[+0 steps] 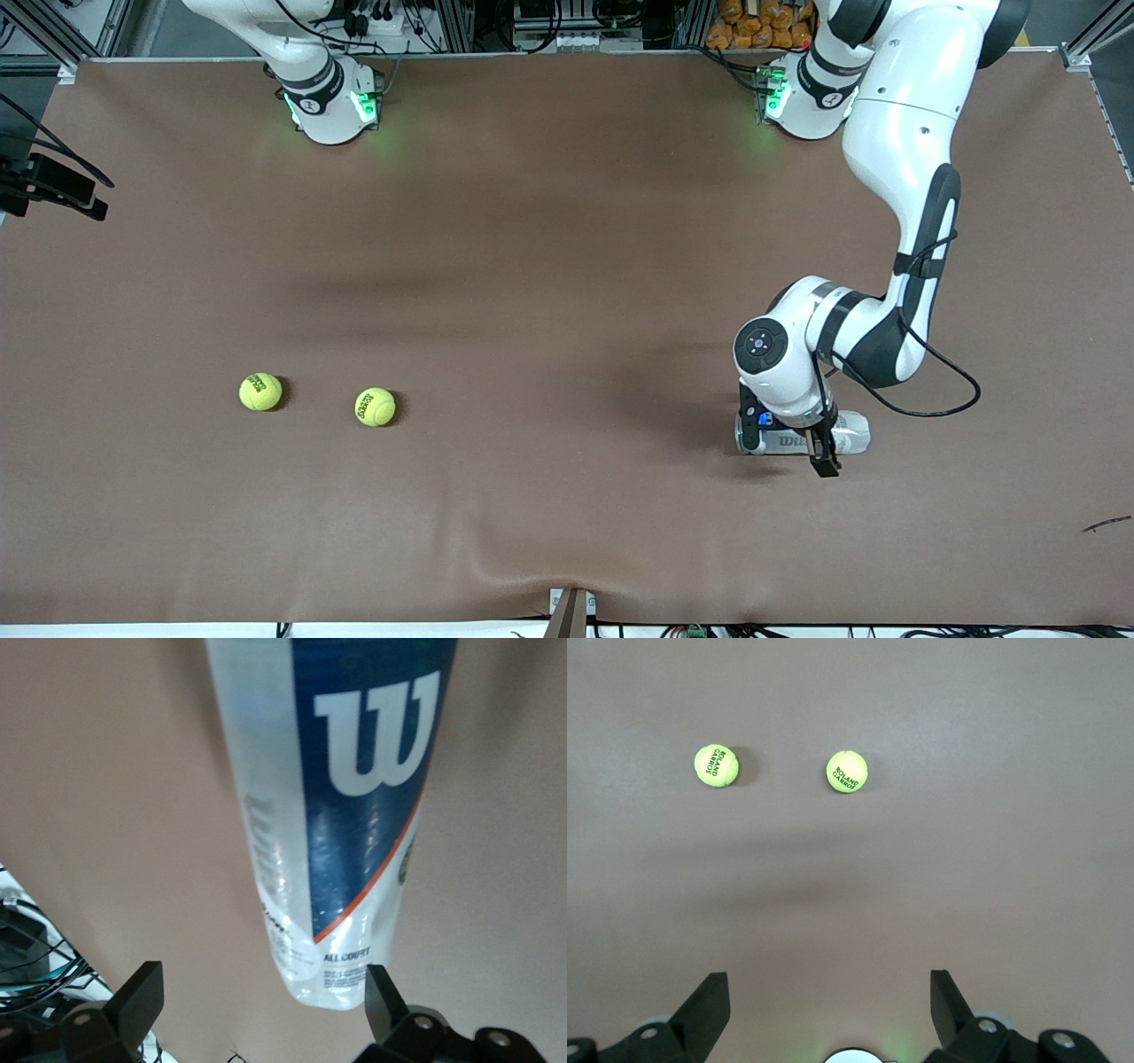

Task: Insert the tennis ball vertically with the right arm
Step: 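Close the left gripper around the Wilson can's body, then lift the Wilson can off the table with the left gripper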

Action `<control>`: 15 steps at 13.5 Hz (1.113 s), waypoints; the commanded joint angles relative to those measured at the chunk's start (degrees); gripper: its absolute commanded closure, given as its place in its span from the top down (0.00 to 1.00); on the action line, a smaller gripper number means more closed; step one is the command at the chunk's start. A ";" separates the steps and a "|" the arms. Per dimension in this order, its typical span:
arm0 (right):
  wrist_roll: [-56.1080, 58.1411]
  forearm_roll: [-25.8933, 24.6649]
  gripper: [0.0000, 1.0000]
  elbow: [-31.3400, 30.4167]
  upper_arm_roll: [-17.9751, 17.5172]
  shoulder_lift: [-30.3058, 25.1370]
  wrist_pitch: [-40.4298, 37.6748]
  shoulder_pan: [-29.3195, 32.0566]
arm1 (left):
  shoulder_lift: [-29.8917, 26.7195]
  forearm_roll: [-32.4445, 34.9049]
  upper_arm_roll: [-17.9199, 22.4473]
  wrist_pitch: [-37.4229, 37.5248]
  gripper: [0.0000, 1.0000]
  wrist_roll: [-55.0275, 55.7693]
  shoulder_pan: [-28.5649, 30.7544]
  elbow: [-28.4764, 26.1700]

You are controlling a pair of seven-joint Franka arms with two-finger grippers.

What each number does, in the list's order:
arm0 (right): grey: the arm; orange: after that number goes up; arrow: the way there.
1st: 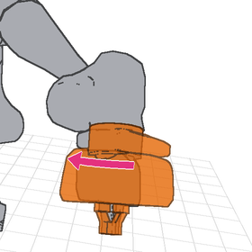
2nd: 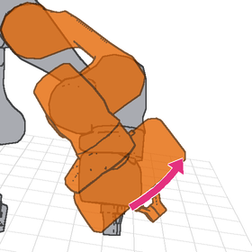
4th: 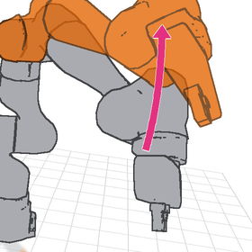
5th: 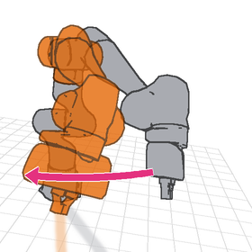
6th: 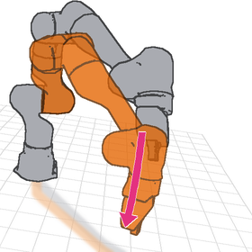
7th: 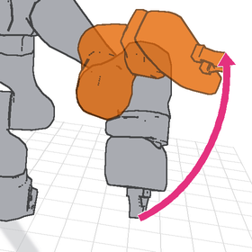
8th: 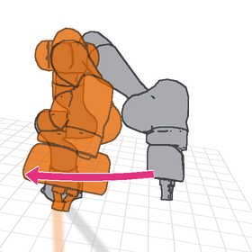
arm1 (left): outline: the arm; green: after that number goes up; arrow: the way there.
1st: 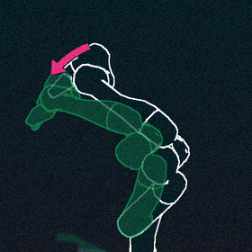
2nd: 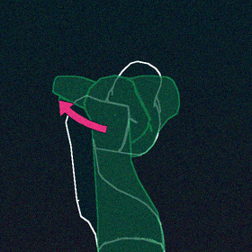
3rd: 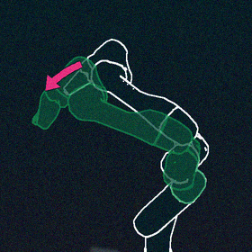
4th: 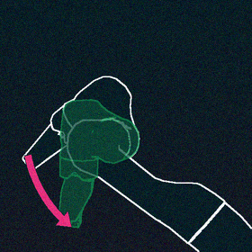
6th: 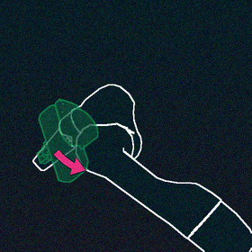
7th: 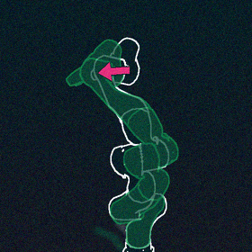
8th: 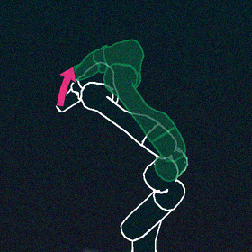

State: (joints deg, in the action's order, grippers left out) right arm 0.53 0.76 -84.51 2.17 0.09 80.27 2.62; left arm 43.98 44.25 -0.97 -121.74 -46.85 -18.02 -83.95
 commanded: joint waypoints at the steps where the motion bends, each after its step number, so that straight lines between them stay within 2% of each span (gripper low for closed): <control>1: 0.44 -0.23 1.00 1.19 -0.85 0.44 -0.38 1.33 | 0.23 0.14 0.00 0.02 1.00 -0.17 0.00 -0.16; 15: 0.44 -0.23 1.00 1.19 -0.85 0.52 -0.38 1.33 | 3.39 -1.18 0.00 1.33 1.00 3.44 -0.52 -0.08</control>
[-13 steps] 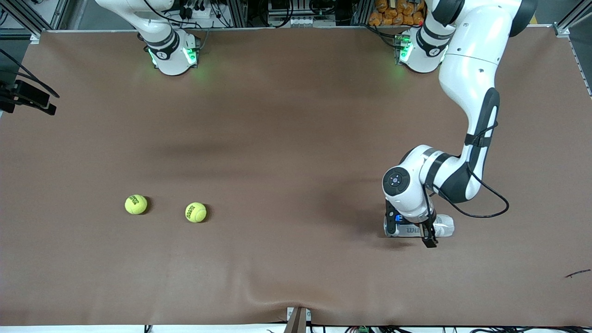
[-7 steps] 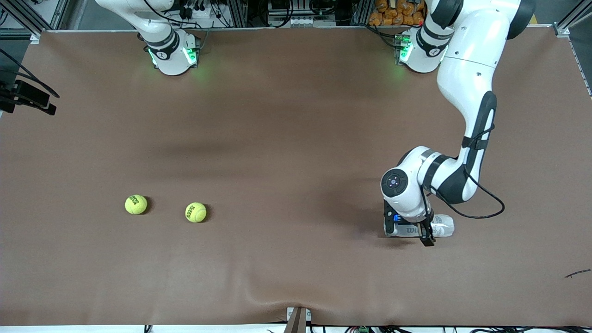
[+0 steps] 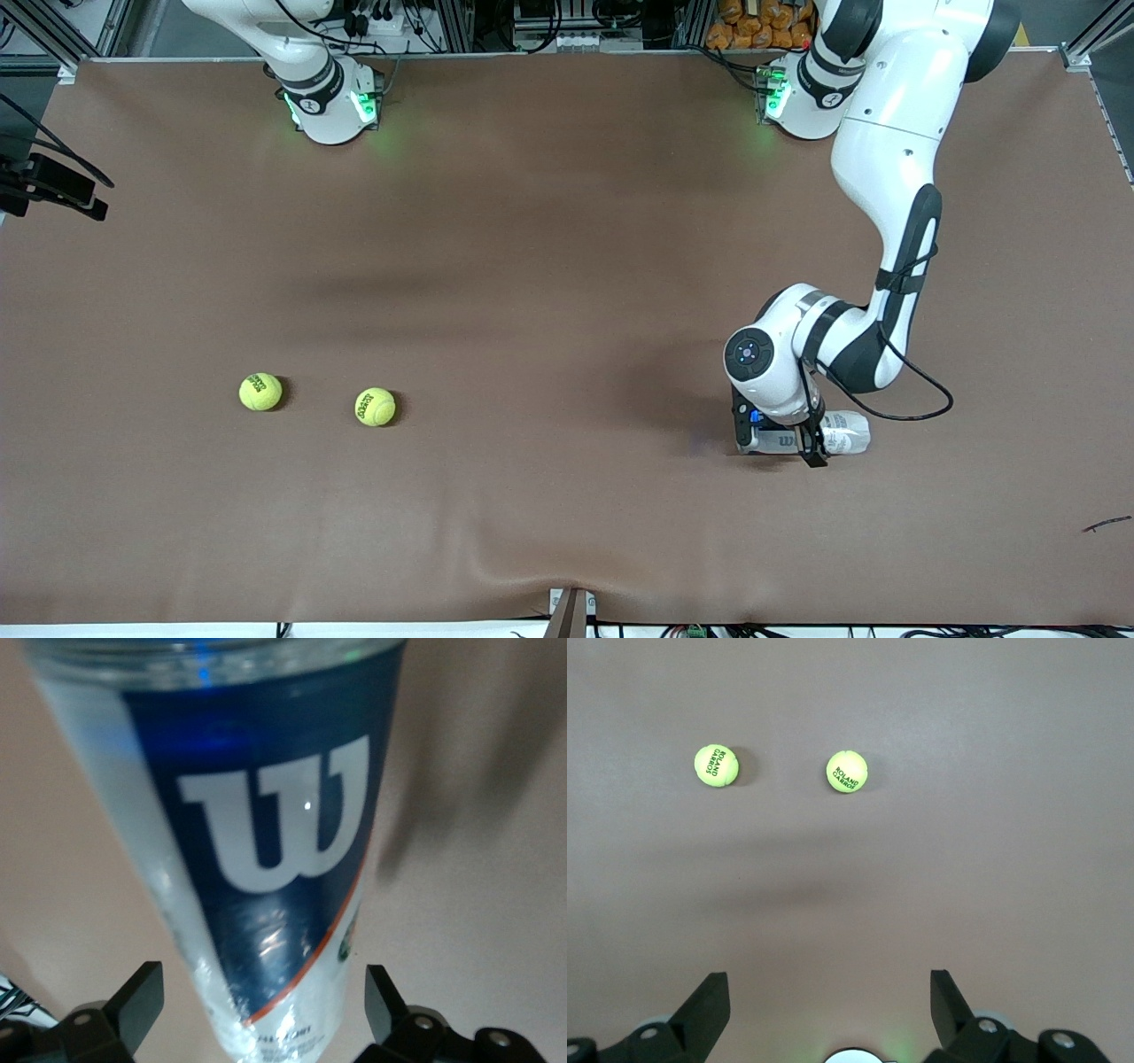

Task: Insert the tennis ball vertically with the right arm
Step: 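Lift the Wilson can off the table with the left gripper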

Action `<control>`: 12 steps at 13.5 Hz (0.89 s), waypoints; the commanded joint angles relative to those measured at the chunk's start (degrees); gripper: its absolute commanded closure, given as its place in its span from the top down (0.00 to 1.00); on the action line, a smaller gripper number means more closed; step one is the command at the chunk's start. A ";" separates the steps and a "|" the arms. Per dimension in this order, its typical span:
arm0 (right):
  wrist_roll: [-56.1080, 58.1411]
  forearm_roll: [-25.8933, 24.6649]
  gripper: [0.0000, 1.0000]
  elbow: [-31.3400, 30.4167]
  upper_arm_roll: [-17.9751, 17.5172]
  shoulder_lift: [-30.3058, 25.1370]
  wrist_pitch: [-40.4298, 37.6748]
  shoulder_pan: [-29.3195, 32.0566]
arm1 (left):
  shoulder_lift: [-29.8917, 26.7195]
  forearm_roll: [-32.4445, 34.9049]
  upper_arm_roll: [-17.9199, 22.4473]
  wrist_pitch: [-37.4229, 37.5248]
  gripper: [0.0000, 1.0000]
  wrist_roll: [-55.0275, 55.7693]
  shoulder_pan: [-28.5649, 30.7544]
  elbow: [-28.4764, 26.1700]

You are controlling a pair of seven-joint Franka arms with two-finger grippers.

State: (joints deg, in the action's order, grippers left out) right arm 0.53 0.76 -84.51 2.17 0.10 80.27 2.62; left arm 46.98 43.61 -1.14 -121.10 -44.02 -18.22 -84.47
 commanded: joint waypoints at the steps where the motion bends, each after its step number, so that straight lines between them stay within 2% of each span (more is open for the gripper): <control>1: 0.44 -0.23 1.00 1.19 -0.85 0.52 -0.38 1.42 | 0.39 -0.54 0.18 0.69 1.00 0.61 -0.33 0.36; 12: 0.44 -0.23 1.00 1.19 -0.85 0.52 -0.38 1.42 | 1.97 -0.01 0.18 -0.01 1.00 2.10 0.46 0.53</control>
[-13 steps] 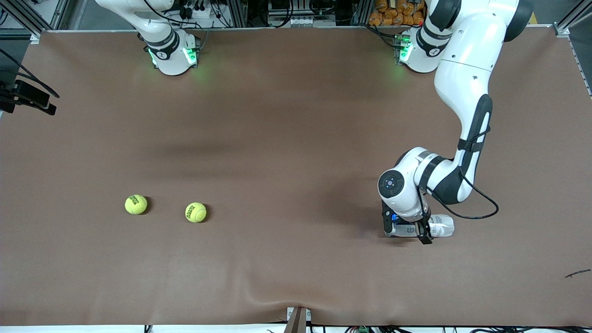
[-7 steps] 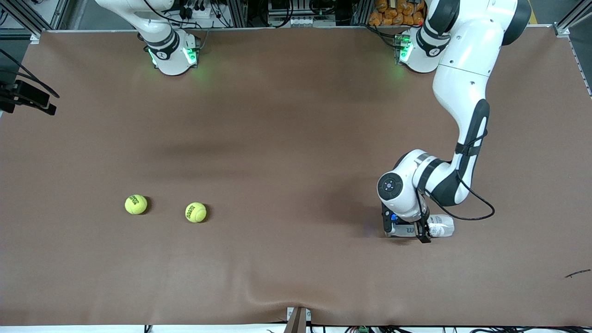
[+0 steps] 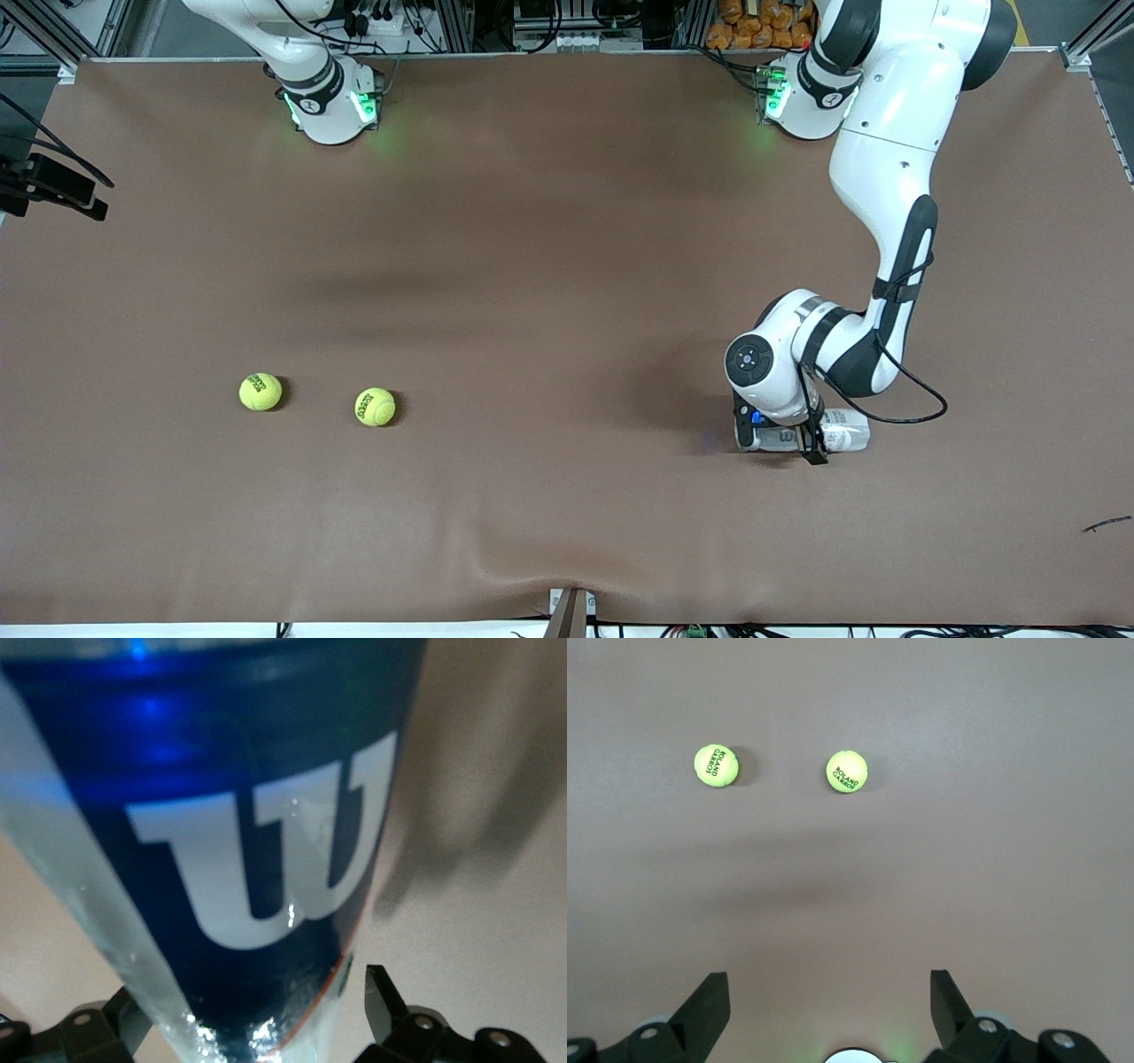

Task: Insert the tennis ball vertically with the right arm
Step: 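Lift the Wilson can off the table with the left gripper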

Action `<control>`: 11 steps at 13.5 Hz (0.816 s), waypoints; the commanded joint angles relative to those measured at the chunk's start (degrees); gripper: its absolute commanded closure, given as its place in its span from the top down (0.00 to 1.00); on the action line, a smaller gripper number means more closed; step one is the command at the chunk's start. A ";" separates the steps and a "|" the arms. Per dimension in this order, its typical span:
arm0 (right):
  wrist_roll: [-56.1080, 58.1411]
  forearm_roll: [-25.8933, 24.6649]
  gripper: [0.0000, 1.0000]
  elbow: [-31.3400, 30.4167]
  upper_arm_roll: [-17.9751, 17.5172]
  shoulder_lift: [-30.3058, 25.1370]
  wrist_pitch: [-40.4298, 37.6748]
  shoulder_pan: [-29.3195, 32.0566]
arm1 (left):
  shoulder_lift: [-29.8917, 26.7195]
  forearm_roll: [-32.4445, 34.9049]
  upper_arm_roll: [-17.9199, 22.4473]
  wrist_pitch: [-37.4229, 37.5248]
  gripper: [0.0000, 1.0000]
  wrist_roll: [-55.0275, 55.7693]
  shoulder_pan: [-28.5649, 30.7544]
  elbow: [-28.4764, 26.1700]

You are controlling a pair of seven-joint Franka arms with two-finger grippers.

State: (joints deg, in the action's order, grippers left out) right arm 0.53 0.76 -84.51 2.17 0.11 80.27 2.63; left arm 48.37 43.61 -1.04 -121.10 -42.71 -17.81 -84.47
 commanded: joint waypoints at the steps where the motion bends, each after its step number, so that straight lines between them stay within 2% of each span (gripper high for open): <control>1: 0.44 -0.23 1.00 1.19 -0.85 0.51 -0.38 1.42 | 0.67 -0.36 0.16 -0.36 1.00 0.79 0.15 0.54; 6: 0.44 -0.23 1.00 1.19 -0.85 0.51 -0.38 1.42 | 0.93 -0.37 0.08 -1.68 1.00 0.70 1.29 0.62; 8: 0.44 -0.23 1.00 1.19 -0.85 0.51 -0.38 1.42 | 1.02 -0.46 0.08 -1.68 0.87 0.70 1.20 0.71; 11: 0.44 -0.23 1.00 1.19 -0.85 0.51 -0.38 1.42 | 1.11 -0.63 -0.01 -1.68 0.79 0.79 1.20 0.80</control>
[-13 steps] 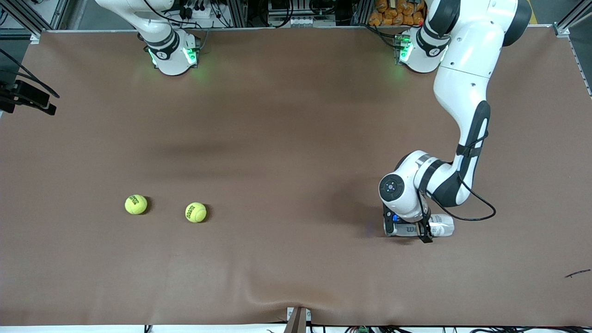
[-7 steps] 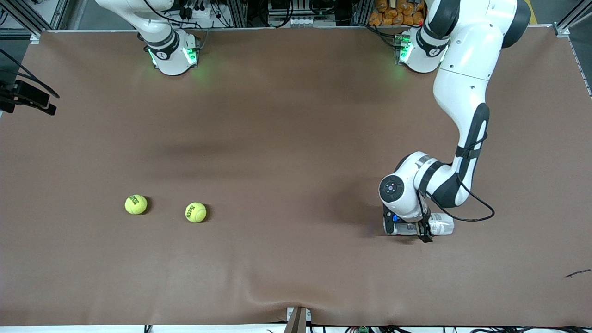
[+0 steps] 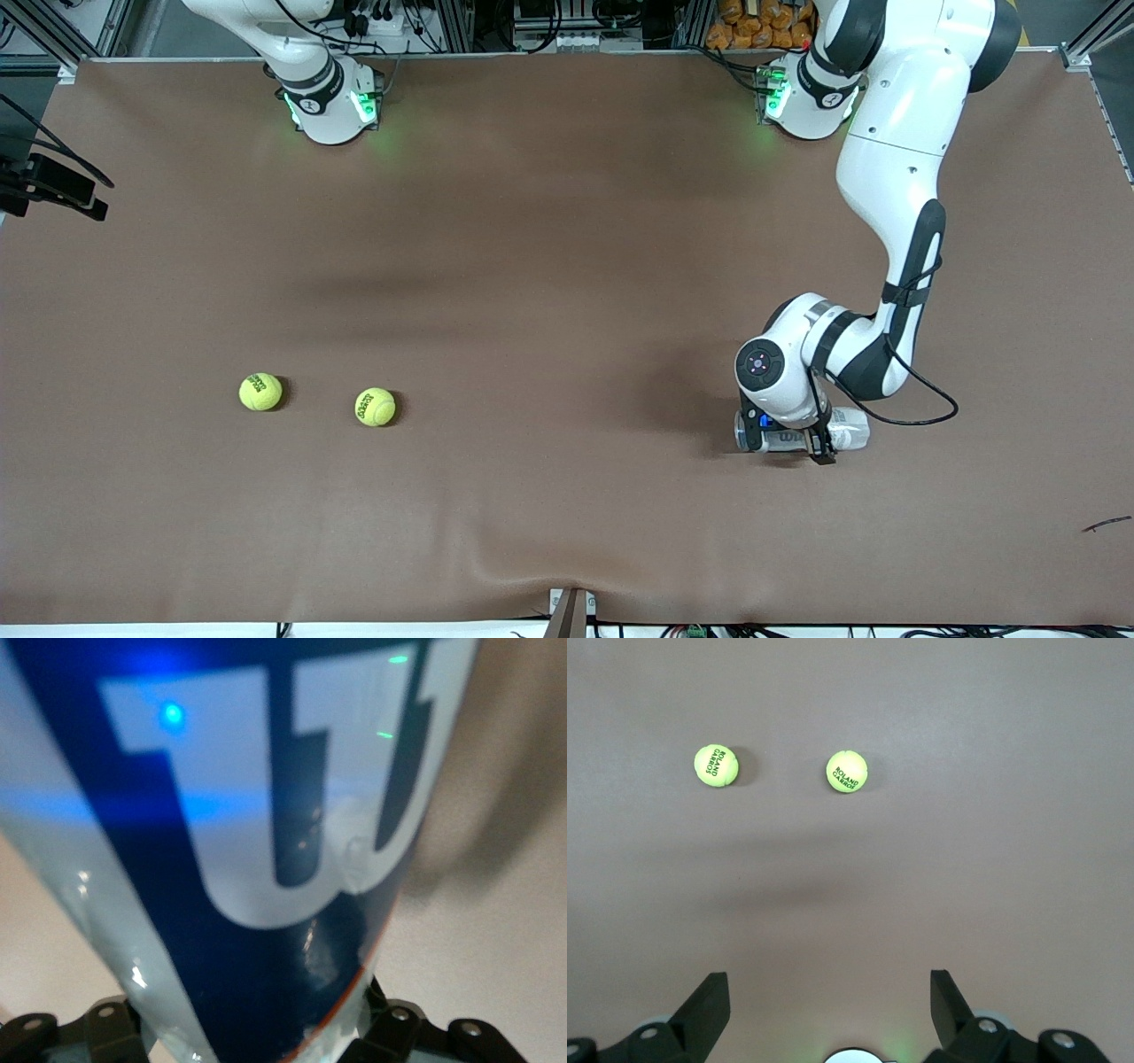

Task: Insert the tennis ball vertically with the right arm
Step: 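Lift the Wilson can off the table with the left gripper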

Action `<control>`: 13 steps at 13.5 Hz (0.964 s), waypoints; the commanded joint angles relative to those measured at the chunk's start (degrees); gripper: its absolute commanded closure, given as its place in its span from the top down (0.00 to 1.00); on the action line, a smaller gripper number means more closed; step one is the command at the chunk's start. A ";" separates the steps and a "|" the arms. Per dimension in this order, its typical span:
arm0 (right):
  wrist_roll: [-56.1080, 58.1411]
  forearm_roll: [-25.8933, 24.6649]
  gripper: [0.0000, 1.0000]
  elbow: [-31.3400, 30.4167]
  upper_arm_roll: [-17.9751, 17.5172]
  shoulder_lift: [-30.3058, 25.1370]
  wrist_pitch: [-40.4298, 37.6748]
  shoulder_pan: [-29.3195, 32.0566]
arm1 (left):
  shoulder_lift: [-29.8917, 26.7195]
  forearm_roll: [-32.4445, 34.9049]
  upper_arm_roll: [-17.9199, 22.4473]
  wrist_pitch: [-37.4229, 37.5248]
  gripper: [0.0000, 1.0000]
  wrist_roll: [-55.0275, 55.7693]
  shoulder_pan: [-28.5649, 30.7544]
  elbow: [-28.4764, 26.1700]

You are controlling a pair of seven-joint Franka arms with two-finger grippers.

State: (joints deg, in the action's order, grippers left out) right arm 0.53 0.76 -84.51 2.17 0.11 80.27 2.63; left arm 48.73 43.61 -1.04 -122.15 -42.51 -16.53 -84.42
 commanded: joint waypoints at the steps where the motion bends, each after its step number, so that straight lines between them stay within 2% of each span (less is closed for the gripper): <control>1: 0.44 -0.14 1.00 1.19 -0.86 0.68 -0.38 1.24 | 0.75 -0.63 -0.01 -0.63 0.79 0.68 -0.17 0.84; 5: 0.44 -0.32 1.00 1.19 -0.86 0.86 -0.38 1.24 | 0.31 -0.63 -0.28 -1.34 0.79 0.68 -0.96 1.01; 9: 0.44 -0.84 1.00 1.19 -0.86 0.86 -0.38 1.33 | -0.31 -1.51 -6.77 -5.02 0.79 1.20 0.09 3.38; 11: 0.44 -0.85 1.00 1.19 -0.86 0.86 -0.38 1.41 | -0.39 -5.88 -9.58 -6.86 0.79 2.87 0.00 5.05; 13: 0.52 -0.93 1.00 1.19 -0.86 0.94 -0.29 1.41 | -0.74 -11.07 -11.87 -12.21 0.80 4.62 0.09 5.23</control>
State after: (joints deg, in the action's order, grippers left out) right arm 0.53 0.71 -84.51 2.22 0.45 80.27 2.64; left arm 48.57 36.41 -11.12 -130.48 -39.59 -16.92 -79.70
